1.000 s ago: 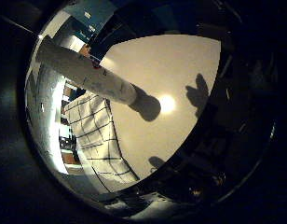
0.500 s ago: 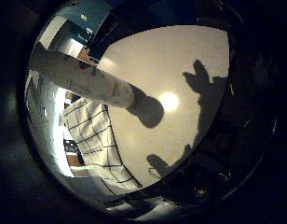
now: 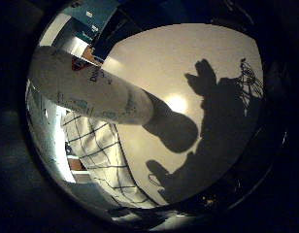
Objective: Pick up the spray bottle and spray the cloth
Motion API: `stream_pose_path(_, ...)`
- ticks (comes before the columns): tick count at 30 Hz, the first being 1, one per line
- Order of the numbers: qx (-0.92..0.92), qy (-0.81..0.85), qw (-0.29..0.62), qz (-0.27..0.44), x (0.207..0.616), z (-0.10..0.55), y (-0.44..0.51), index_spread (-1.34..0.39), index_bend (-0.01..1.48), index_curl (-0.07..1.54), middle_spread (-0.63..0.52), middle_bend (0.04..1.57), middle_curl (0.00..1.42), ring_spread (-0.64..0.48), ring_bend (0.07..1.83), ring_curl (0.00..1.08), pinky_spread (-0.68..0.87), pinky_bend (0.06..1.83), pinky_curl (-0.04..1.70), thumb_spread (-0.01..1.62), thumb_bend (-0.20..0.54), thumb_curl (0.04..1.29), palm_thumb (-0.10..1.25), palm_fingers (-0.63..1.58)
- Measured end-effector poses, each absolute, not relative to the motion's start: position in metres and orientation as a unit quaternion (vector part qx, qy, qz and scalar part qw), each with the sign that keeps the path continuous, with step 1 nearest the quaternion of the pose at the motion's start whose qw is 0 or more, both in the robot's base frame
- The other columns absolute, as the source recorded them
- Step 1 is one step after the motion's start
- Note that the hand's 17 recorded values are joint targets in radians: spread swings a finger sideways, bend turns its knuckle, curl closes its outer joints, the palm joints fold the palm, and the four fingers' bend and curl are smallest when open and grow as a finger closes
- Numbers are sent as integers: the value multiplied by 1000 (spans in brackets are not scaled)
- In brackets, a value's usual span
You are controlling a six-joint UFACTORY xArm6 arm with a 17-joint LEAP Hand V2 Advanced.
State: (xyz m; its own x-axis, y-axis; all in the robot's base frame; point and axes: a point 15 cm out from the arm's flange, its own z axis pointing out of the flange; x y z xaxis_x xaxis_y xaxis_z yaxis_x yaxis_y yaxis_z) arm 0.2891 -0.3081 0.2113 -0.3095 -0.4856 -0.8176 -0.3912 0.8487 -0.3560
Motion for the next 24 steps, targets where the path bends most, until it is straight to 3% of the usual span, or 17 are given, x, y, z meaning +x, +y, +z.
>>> stream_pose_path(5, -271, 807, 522, -50, 318, 217, -309, -37, 161, 282, 153, 418, 386, 197, 669, 281, 354, 472, 245, 1051, -17, 331, 628, 366)
stream_pose_path(8, -258, 805, 532, -44, 335, 222, -310, -168, 183, 289, -49, 564, 451, -36, 929, 362, 163, 577, 249, 1031, -1, 348, 739, 793)
stream_pose_path(10, -246, 804, 539, -38, 344, 224, -312, -276, 203, 312, -165, 636, 491, -169, 992, 393, -71, 771, 288, 1027, -3, 355, 822, 1087)
stream_pose_path(11, -241, 804, 542, -35, 347, 224, -312, -299, 218, 330, -184, 644, 501, -190, 1004, 407, -122, 809, 308, 1023, -5, 357, 838, 1110)
stream_pose_path(12, -237, 804, 545, -33, 349, 223, -312, -344, 327, 387, -215, 721, 538, -219, 1035, 433, -235, 879, 345, 1028, -8, 355, 871, 1260)
stream_pose_path(14, -232, 802, 549, -30, 352, 222, -311, -359, 536, 480, -213, 822, 575, -216, 1083, 457, -317, 927, 375, 1037, -13, 350, 894, 1388)
stream_pose_path(18, -231, 801, 552, -23, 353, 219, -308, -301, 825, 613, -160, 1015, 622, -194, 1193, 498, -331, 1066, 455, 1064, -4, 357, 968, 1375)
stream_pose_path(24, -242, 781, 575, -8, 356, 235, -298, -219, 1055, 680, -104, 1187, 646, -167, 1347, 550, -256, 1219, 568, 1065, -7, 425, 1058, 1291)
